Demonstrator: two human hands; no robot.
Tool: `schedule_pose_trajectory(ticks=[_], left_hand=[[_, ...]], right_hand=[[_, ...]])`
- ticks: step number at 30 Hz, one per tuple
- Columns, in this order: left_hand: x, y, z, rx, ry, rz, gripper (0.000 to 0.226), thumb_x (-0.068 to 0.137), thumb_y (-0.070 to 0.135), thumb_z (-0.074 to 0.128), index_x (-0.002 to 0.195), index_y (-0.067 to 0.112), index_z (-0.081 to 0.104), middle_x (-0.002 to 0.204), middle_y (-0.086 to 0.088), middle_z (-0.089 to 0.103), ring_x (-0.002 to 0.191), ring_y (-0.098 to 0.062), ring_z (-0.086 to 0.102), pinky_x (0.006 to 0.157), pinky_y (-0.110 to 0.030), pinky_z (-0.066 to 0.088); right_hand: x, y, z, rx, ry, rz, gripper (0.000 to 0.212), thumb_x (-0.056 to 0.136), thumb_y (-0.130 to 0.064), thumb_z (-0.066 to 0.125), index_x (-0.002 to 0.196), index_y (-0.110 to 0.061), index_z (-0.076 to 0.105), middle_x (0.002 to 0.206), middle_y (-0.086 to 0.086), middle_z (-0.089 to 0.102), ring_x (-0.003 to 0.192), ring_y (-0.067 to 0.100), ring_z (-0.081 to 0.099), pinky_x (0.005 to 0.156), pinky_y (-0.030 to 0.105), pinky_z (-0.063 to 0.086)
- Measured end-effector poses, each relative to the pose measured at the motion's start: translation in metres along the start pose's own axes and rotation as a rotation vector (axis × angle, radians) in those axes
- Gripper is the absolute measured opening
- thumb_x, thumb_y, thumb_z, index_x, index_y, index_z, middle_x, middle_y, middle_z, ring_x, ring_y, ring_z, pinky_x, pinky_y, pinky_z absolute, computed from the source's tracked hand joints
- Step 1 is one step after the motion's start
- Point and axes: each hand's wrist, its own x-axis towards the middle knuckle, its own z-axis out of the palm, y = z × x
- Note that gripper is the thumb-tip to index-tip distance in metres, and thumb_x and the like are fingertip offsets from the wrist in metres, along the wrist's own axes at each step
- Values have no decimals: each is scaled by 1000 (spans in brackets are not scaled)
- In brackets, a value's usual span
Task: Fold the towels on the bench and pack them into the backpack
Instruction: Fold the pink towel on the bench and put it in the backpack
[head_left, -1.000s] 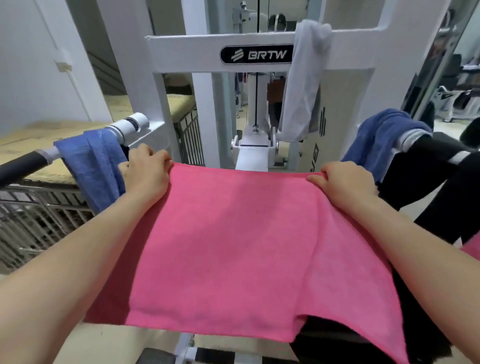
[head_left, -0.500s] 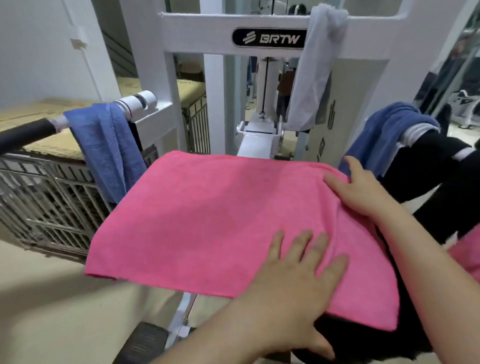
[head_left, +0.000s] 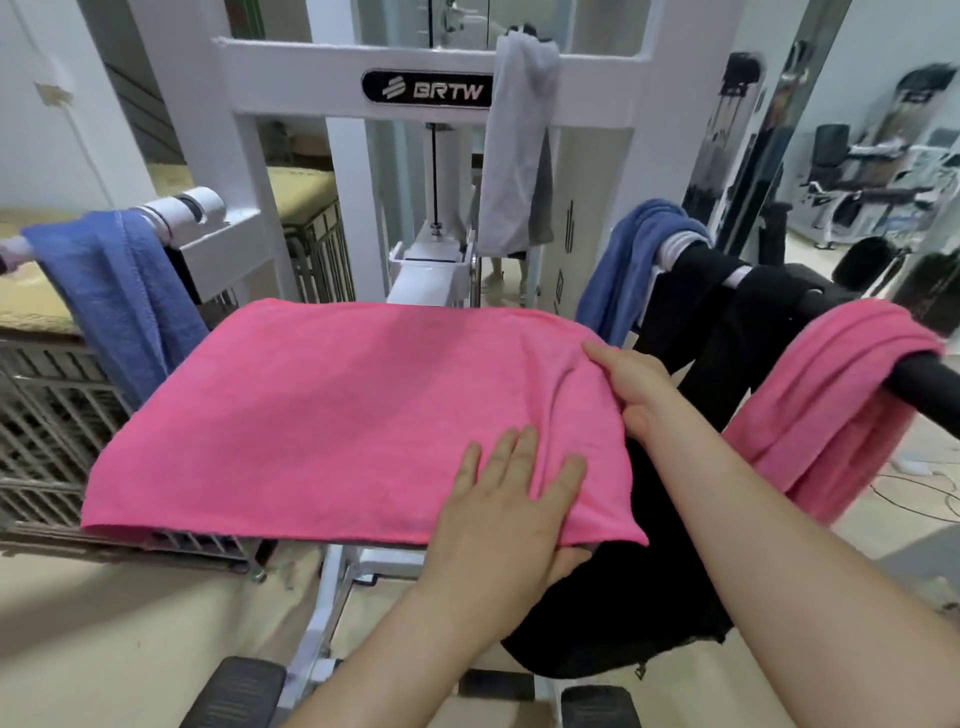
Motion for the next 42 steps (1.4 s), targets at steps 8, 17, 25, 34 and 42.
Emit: schedule_pose_trajectory(ticks=[8, 17, 25, 34, 42], left_hand=[[26, 76, 18, -135, 153, 59, 41, 80, 32, 43, 108, 20, 71, 109, 3, 73, 110, -14, 64, 105, -34, 40], [35, 121, -4, -690, 218, -295, 37, 92, 47, 40, 117, 40, 66, 112, 20, 58, 98, -4, 48, 87, -18, 39], [48, 65, -41, -1322, 493, -876, 20, 101, 24, 44, 96, 14, 61, 56, 1, 50, 43, -10, 48, 46, -22, 43], [-30, -102, -70, -737, 995, -1357, 27, 82, 26, 43, 108, 23, 50, 101, -7, 60, 83, -24, 59, 76, -41, 53], [-34, -36, -59, -196, 299, -627, 19, 80, 47, 62, 90, 32, 64, 89, 11, 56, 87, -8, 50, 72, -26, 44]], right_hand=[[56, 12, -26, -45, 114, -90, 14, 83, -4, 52, 89, -1, 64, 73, 6, 50, 66, 18, 48, 58, 28, 42], [72, 0, -44, -160, -13, -134, 27, 80, -13, 59, 100, 2, 68, 76, 5, 56, 67, 16, 52, 60, 28, 42], [56, -61, -12, 362, -369, -23, 2, 89, -10, 55, 91, -8, 55, 77, 9, 59, 63, 18, 64, 55, 27, 55], [22, -51, 128, -619, -610, -584, 40, 93, -33, 51, 128, -14, 55, 114, 4, 62, 104, 23, 59, 83, 33, 48], [61, -37, 106, -1171, -470, -623, 47, 86, -52, 52, 95, -7, 65, 103, 17, 68, 96, 33, 62, 82, 37, 48]])
